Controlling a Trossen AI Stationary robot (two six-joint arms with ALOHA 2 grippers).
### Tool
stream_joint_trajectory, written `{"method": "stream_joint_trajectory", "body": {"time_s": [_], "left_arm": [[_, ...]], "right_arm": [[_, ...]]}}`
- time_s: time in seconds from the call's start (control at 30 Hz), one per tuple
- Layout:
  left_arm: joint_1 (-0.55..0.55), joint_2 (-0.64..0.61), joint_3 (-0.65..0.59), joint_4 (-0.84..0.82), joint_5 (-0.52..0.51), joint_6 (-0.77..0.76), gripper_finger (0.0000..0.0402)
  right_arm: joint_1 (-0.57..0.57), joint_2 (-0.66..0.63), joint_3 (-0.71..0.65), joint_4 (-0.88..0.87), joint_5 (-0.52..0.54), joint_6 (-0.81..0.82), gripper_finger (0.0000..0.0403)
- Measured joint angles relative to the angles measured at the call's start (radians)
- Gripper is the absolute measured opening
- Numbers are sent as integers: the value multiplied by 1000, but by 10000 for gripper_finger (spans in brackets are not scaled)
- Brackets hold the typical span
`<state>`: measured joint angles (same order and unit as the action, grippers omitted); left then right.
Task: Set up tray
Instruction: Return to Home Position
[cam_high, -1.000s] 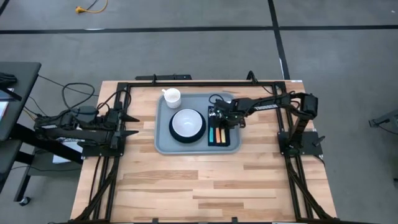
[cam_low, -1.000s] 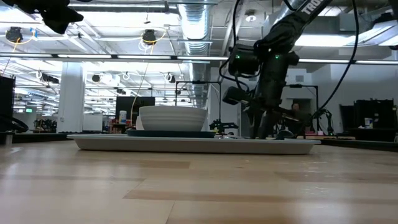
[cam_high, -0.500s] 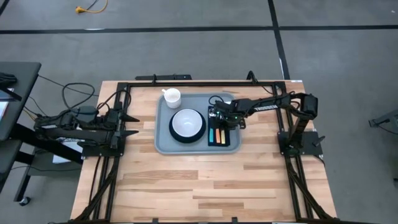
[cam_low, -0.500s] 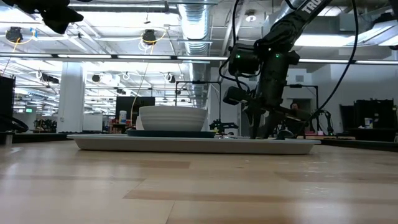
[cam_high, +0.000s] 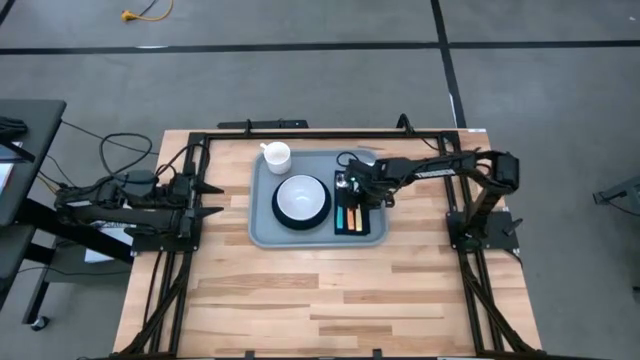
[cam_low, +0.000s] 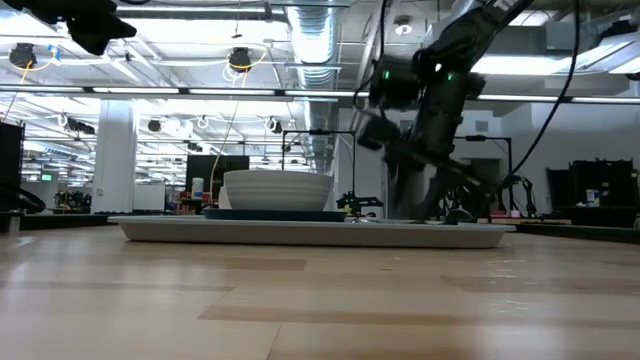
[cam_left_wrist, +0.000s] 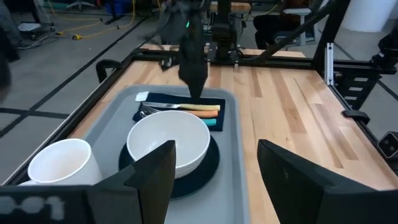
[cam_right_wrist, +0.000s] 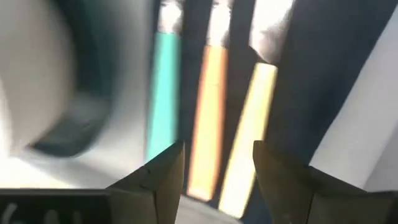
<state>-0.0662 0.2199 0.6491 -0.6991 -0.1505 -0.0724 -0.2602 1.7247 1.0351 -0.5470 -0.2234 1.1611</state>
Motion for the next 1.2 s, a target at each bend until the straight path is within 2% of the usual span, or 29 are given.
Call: {"method": "stream_joint_trajectory", "body": {"time_s": [0.1,0.2,0.3,0.37,0.5,0.57,0.7,0.77,0.87,0.93,0.97,1.07,1.2], "left_arm": [[0,-1,-12,38,-6,-86,214],[0,-9,-89,203,18,-218,214],[-1,-38,-209,410,38,-208,214],[0,-72,-306,523,4,-213,214],[0,-172,-469,669,-67,-213,214],[0,-220,-526,726,-74,-181,214],[-8,-210,-576,779,-55,-148,214],[-16,-209,-593,788,-67,-134,214],[-33,-218,-618,783,-96,-137,214],[-48,-219,-632,804,-98,-152,214],[-57,-218,-638,795,-97,-159,214],[-97,-218,-638,776,-98,-166,214],[-162,-218,-638,777,-127,-162,214]], "right_arm": [[3,-82,0,4,57,-7,188],[5,-185,0,14,105,-36,193],[18,-280,0,57,128,-86,194],[35,-329,0,89,120,-129,193],[84,-397,0,134,122,-165,189],[127,-406,1,176,157,-157,187],[197,-394,0,360,131,-479,187],[216,-396,1,502,48,-640,189],[212,-423,1,666,-196,-846,189],[200,-463,1,709,-315,-934,188],[193,-486,-4,708,-346,-971,187],[164,-572,-53,678,-352,-1046,184],[111,-721,-169,660,-351,-1049,181]]}}
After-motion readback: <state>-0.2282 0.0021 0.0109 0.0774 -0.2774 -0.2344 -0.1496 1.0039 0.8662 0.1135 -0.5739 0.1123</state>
